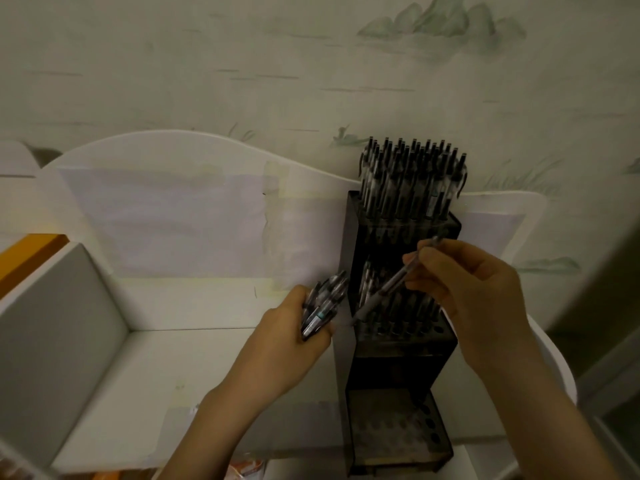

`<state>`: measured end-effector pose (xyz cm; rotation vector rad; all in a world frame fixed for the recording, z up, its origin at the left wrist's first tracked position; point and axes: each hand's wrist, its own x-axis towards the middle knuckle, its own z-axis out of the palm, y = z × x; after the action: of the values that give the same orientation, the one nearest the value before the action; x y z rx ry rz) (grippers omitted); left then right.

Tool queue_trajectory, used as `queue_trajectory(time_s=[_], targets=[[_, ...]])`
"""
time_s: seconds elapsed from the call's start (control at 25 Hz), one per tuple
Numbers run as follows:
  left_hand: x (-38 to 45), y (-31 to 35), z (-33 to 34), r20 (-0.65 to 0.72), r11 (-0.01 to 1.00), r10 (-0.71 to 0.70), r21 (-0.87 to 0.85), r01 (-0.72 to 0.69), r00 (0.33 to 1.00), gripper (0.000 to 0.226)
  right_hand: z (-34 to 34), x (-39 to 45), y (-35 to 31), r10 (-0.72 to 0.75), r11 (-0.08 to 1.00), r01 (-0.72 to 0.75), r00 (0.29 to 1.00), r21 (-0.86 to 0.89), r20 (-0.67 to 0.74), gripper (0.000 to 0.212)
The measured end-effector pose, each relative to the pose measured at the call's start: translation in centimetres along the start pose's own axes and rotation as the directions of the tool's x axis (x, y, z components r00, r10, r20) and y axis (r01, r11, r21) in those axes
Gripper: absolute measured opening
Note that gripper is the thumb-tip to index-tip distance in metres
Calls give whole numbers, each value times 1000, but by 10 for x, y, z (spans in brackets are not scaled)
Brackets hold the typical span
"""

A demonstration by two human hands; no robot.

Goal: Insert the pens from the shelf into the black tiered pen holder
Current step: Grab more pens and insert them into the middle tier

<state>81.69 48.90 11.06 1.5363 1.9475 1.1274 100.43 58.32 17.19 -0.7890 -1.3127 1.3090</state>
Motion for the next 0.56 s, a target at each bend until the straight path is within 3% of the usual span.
queue_trajectory(time_s=[0.28, 0.56], targets=[[6, 0, -5, -39, 999, 14, -32, -16, 999, 17, 3, -12, 22, -221, 902, 190, 975, -388, -36, 20], [7, 2, -3, -18, 999, 38, -17, -38, 999, 17, 7, -14, 28, -288, 842, 240, 957, -483, -27, 22]])
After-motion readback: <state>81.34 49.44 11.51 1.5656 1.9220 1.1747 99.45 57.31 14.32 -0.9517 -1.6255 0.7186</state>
